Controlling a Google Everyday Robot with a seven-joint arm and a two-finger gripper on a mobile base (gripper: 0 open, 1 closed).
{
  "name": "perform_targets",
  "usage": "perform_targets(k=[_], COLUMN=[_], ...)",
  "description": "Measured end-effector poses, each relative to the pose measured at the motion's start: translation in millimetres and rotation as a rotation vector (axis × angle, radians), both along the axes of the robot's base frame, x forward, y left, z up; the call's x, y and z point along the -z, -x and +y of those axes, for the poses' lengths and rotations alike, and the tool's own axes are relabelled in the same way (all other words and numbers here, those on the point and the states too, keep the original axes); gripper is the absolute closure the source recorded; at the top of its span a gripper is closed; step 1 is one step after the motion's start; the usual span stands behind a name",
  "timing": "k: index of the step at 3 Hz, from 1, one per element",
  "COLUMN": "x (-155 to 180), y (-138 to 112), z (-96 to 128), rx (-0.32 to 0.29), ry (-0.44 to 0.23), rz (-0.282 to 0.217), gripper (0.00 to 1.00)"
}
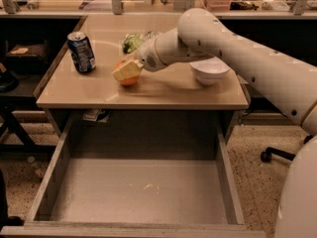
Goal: Pick orange from top drawer and place on counter
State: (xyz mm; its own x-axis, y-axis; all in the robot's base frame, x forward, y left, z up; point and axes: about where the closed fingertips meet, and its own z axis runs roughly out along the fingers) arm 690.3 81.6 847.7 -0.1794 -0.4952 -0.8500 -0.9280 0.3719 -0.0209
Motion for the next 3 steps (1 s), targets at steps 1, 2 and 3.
perform_targets(k=[1, 2, 3], x=[-2.9, -2.9, -2.8], y=[0.0, 0.0, 0.0], z=[0.0, 0.0, 0.0], rx=[0.0, 0.0, 0.0], ry=[0.0, 0.0, 0.0], rz=[0.0, 0.0, 0.0], gripper=[1.0, 0.82, 0.59])
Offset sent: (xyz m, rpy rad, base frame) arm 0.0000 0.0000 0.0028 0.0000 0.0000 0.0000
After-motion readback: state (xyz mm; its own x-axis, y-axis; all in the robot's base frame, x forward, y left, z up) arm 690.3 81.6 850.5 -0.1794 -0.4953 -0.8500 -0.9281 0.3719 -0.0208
